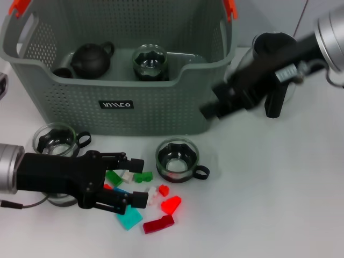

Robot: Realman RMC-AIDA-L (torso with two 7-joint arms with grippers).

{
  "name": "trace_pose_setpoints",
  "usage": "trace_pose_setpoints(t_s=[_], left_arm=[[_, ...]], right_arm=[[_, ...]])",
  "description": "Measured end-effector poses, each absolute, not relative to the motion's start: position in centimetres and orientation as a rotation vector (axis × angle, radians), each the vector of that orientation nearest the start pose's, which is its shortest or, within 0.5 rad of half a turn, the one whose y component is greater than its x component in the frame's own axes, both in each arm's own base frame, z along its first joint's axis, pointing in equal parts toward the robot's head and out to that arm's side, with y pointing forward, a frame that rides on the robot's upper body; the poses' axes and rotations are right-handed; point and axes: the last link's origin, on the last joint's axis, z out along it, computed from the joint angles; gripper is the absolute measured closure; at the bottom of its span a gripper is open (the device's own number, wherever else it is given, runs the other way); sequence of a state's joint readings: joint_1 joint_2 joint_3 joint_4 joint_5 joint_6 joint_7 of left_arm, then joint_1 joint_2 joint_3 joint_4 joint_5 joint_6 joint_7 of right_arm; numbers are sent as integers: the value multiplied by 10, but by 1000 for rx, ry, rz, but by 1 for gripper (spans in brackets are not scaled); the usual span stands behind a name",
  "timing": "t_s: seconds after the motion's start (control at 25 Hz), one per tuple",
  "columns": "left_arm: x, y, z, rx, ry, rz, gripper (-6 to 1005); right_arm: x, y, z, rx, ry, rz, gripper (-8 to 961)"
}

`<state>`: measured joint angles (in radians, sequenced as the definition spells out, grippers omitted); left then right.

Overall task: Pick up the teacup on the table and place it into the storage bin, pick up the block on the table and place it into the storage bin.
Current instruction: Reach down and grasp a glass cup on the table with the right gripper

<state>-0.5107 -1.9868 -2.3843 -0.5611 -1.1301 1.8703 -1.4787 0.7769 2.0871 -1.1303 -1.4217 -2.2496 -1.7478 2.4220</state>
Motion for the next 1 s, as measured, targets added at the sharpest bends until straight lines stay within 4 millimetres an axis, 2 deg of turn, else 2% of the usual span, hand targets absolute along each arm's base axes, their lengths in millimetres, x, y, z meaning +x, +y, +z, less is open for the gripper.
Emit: trace_pose_setpoints(t_s=[0.28,0.48,0.6,0.8,1.0], left_arm=[[-270,278,15,-3042,-769,-802,76],[-270,276,13,-3054,-752,-790,76],[-271,276,13,-3060,-734,-786,77],[-272,276,13,-3062,-717,-771,77],[-274,275,11,-3061,-728,-763,77]], right_arm=[[105,356,25,-2827,941,-313,325],[105,360,7,-2784,1078,-398,335],[99,363,-14,-2788,1054,-464,334],[95,367,-32,-2806,950,-498,335],[88,367,-41,-2893,872,-479,314]])
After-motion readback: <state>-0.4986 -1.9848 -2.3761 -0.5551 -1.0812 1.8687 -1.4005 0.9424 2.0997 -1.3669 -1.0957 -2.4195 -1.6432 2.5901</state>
